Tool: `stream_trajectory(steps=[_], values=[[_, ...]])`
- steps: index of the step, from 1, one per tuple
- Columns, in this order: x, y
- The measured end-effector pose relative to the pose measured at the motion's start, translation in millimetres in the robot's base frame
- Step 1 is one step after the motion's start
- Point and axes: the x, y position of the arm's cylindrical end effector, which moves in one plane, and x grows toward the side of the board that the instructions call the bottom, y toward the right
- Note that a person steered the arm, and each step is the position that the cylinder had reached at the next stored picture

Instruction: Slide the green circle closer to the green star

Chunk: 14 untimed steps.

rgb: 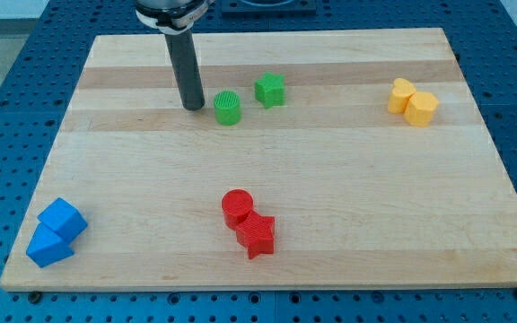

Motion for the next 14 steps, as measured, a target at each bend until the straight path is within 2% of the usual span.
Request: stream_trajectory(steps=[5, 6, 7, 8, 9, 10, 11, 13, 14], values=[[25, 17], [-23, 37], [-49, 55], [-50, 61], [-49, 46], [-36, 6], [0, 2], [7, 23], [7, 55]])
